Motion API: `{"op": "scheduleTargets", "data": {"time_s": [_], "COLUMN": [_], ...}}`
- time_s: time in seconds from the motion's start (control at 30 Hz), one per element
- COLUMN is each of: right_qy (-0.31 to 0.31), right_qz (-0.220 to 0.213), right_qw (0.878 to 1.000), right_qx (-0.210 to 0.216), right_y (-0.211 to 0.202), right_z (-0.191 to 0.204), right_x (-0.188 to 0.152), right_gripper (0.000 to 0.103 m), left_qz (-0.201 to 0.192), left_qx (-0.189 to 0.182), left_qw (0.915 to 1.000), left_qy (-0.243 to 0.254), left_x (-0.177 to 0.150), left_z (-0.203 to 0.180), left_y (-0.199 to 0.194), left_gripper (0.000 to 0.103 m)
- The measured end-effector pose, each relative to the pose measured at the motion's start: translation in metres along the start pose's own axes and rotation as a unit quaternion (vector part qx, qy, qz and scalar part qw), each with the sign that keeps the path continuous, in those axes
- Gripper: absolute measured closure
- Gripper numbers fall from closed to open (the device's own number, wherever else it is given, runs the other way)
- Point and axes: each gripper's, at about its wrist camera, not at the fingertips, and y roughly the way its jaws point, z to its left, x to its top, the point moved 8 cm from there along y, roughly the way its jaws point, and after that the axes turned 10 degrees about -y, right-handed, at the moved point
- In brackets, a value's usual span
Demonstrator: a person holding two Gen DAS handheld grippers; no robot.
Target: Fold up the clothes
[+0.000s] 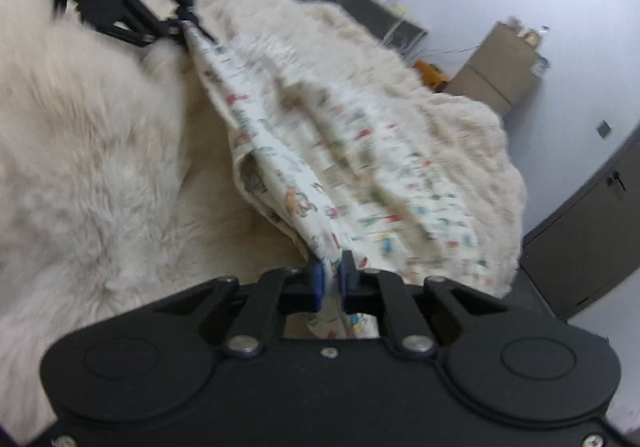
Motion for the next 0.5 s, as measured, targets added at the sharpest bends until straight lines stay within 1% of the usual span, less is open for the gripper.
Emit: {"op": "scheduleTargets", "data": {"time_s": [0.03, 0.07, 0.1, 0.13, 0.17, 0.2, 0.23, 0.27, 0.3, 0.33, 0.37, 0.4, 0.43, 0.47, 0.5], "right_qy": [0.001, -0.010, -0.031, -0.052, -0.074, -0.090, -0.099, -0.111, -0.122, -0.125, -0.121, -0.105, -0.079, -0.052, -0.007], "right_qz": [-0.009, -0.013, -0.010, -0.008, 0.006, 0.024, 0.034, 0.045, 0.054, 0.054, 0.046, 0.028, 0.005, -0.015, -0.044], "right_qw": [1.000, 1.000, 0.999, 0.998, 0.996, 0.993, 0.991, 0.989, 0.985, 0.983, 0.983, 0.985, 0.989, 0.991, 0.993], "right_qx": [0.002, 0.008, 0.019, 0.029, 0.049, 0.069, 0.079, 0.090, 0.107, 0.120, 0.128, 0.132, 0.128, 0.122, 0.113], "right_y": [-0.012, -0.021, -0.028, -0.034, -0.035, -0.030, -0.026, -0.021, -0.017, -0.015, -0.017, -0.022, -0.028, -0.032, -0.035], "right_z": [-0.003, -0.001, 0.006, 0.013, 0.024, 0.035, 0.041, 0.047, 0.054, 0.057, 0.057, 0.048, 0.035, 0.021, 0.000], "right_x": [0.001, 0.001, 0.000, -0.001, -0.005, -0.009, -0.012, -0.015, -0.020, -0.023, -0.025, -0.026, -0.027, -0.028, -0.029], "right_gripper": [0.097, 0.097, 0.097, 0.097, 0.096, 0.094, 0.092, 0.085, 0.082, 0.082, 0.080, 0.065, 0.056, 0.041, 0.031], "left_qz": [0.000, 0.012, 0.023, 0.034, 0.046, 0.055, 0.056, 0.055, 0.050, 0.045, 0.036, 0.018, 0.005, -0.016, -0.034], "left_qx": [-0.015, -0.030, -0.044, -0.059, -0.074, -0.091, -0.101, -0.109, -0.115, -0.121, -0.128, -0.134, -0.133, -0.125, -0.104], "left_qw": [0.9999, 0.9994, 0.9983, 0.9967, 0.9947, 0.9926, 0.9916, 0.9908, 0.9909, 0.9910, 0.9909, 0.9908, 0.9911, 0.9914, 0.9919], "left_qy": [0.000, 0.015, 0.029, 0.043, 0.055, 0.058, 0.060, 0.058, 0.047, 0.036, 0.022, 0.004, -0.010, -0.035, -0.064], "left_x": [0.003, 0.002, 0.001, 0.000, -0.003, -0.008, -0.010, -0.012, -0.012, -0.011, -0.009, -0.004, 0.002, 0.009, 0.014], "left_z": [-0.002, -0.010, -0.018, -0.026, -0.034, -0.039, -0.038, -0.036, -0.029, -0.022, -0.012, 0.000, 0.007, 0.028, 0.054], "left_y": [-0.008, -0.011, -0.015, -0.020, -0.023, -0.023, -0.025, -0.028, -0.033, -0.038, -0.045, -0.055, -0.058, -0.066, -0.073], "left_gripper": [0.102, 0.101, 0.098, 0.090, 0.067, 0.054, 0.048, 0.047, 0.046, 0.041, 0.034, 0.032, 0.025, 0.020, 0.018]}}
